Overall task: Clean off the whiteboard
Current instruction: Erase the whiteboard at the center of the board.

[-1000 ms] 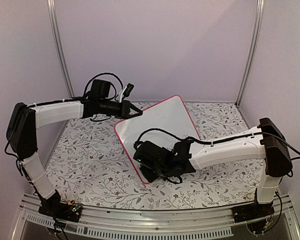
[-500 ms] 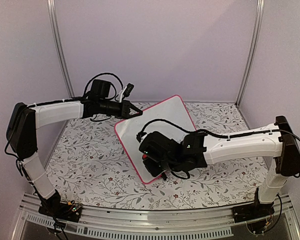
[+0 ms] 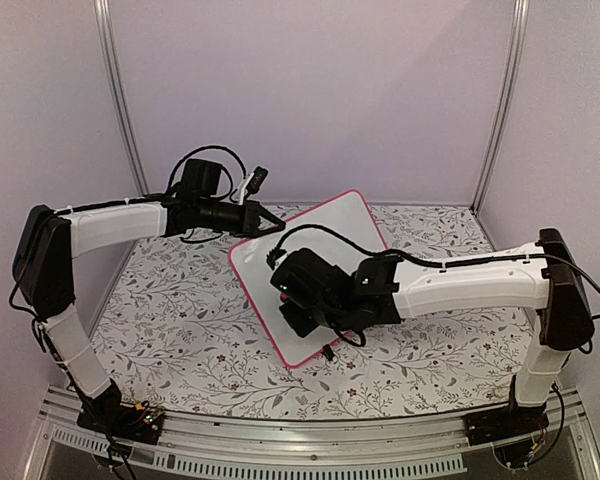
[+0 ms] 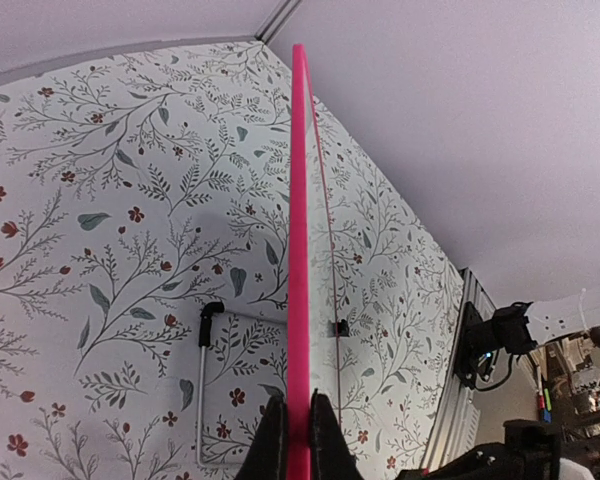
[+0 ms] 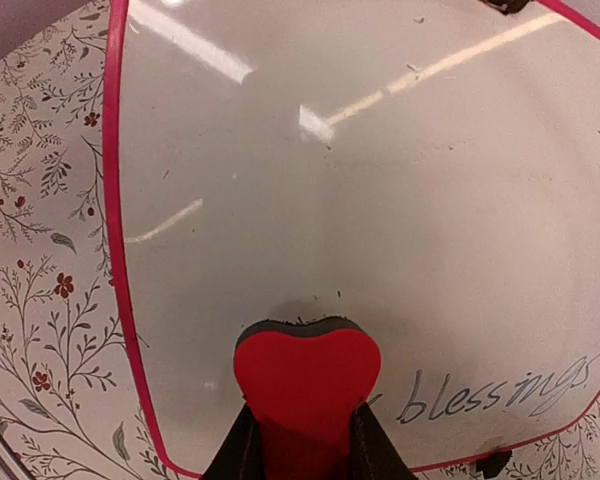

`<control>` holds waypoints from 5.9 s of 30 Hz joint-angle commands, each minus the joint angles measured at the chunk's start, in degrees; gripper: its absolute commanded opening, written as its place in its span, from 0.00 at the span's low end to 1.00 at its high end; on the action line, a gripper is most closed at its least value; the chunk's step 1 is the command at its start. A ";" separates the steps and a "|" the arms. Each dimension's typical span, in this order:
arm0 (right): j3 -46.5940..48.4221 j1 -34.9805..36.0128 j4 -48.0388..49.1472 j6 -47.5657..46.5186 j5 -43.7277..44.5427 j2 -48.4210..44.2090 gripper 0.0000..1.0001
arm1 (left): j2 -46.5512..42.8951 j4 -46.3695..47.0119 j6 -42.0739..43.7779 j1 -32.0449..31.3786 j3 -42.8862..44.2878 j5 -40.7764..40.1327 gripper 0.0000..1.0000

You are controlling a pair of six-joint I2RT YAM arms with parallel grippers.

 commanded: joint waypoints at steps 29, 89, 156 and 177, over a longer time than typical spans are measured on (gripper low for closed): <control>-9.08 -0.37 0.02 2.37 -5.15 3.03 0.00 | 1.20 -0.87 1.90 -1.79 -0.32 -2.83 0.00; -0.57 -1.89 -4.66 -3.65 4.94 -2.61 0.00 | 0.73 -1.17 2.12 -1.97 -0.03 -3.30 0.00; -9.66 -1.35 -3.30 1.01 -3.02 -3.90 0.00 | 0.76 -1.30 2.14 -1.95 -0.02 -3.40 0.00; 2.40 -4.68 -1.48 -4.07 -3.04 4.44 0.00 | 1.91 -1.28 2.19 -1.92 0.10 -3.39 0.00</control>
